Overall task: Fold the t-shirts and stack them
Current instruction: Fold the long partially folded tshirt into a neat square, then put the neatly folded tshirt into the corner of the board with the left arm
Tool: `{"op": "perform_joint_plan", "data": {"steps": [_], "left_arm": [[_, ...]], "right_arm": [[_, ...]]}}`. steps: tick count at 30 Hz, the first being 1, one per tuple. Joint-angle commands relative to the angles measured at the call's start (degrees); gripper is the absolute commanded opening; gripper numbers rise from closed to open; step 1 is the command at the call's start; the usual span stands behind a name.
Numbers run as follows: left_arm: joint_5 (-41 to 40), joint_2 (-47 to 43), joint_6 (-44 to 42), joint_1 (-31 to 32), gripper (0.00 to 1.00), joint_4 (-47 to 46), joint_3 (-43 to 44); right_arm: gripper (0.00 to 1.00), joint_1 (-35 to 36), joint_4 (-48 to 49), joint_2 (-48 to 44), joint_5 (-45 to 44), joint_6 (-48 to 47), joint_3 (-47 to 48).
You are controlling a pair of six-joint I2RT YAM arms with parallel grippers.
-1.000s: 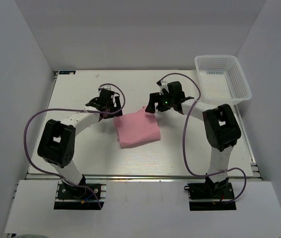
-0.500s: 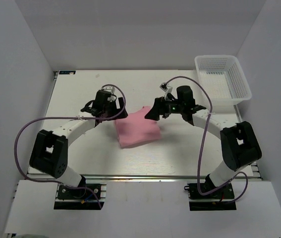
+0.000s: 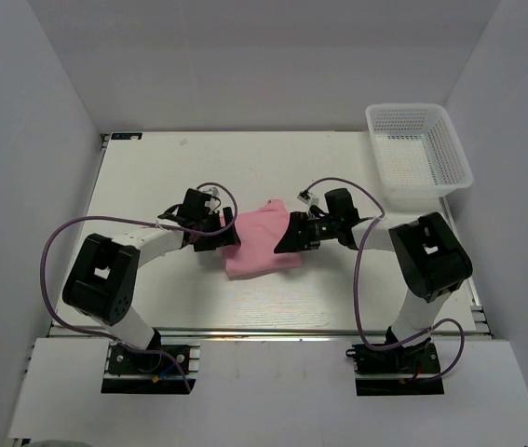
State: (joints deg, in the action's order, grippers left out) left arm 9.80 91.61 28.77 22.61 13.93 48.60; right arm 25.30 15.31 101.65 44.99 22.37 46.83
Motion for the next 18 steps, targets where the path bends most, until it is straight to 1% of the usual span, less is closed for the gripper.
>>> {"op": "perform_joint_plan", "data": {"steps": [1, 3, 4, 5, 6, 8, 9, 10, 11, 12, 13, 15, 16, 17, 18], "left_arm": [[0.74, 0.23, 0.41, -0.29, 0.88, -1.19, -0.26], [-0.47, 0.75, 1.01, -0.29, 0.81, -0.58, -0.26], [-2.23, 0.76, 1.54, 0.32, 0.81, 0.12, -0.26], [-2.24, 1.37, 1.55, 0.33, 0.76, 0.13, -0.78], [-2.24, 1.37, 1.55, 0.33, 0.65, -0.65, -0.79], [-2.24, 2.07, 1.55, 0.33, 0.56, -0.66, -0.79], [-2.24, 2.86, 1.55, 0.33, 0.46, -1.36, -0.79], [-2.77, 2.87, 1.55, 0.33, 0.42, -1.37, -0.79], [-2.77, 3.74, 1.55, 0.33, 0.32, -1.37, -0.26], [-3.47, 4.88, 0.76, 0.33, 0.13, -1.37, 1.05], [-4.26, 5.50, 0.06, 0.33, 0.02, -1.37, 2.02], [-7.23, 6.56, -2.31, -0.28, 0.00, 0.21, 5.87], [-9.17, 7.34, -3.02, -0.29, 0.00, 2.65, 7.37], [-11.62, 7.35, -5.20, -0.29, 0.00, 3.90, 9.04], [-18.44, 7.96, -5.92, -0.29, 0.00, 5.74, 12.97]], "right_arm": [[0.90, 0.10, 2.71, -0.57, -0.69, 0.13, -0.07], [0.90, 0.01, 2.27, -1.97, -0.52, -0.31, 0.02], [0.90, 0.10, 2.09, -3.20, -0.52, -0.31, 0.19], [0.90, 0.10, 1.57, -4.77, -0.61, -0.48, 0.11], [0.90, 0.19, 1.22, -5.66, -0.87, -1.53, 0.19], [0.90, -0.07, 0.07, -9.43, -1.57, -1.10, 0.19], [0.90, -0.07, -0.71, -10.32, -1.66, -1.45, 0.19], [0.90, -0.07, -1.16, -11.37, -2.18, -1.71, 0.02], [0.90, -0.16, -1.51, -14.78, -2.80, -2.06, 0.02], [0.90, -0.25, -3.43, -15.59, -3.24, -3.02, 0.02], [0.90, -0.34, -4.23, -17.69, -4.46, -3.38, -0.07], [0.90, -0.25, -6.33, -20.34, -7.71, -4.18, 0.10], [0.90, -0.42, -8.17, -22.26, -9.03, -4.44, 0.19], [0.90, -0.43, -9.41, -24.11, -12.44, -5.22, 0.28], [0.90, -0.43, -9.86, -25.69, -13.52, -5.41, 0.19]]}}
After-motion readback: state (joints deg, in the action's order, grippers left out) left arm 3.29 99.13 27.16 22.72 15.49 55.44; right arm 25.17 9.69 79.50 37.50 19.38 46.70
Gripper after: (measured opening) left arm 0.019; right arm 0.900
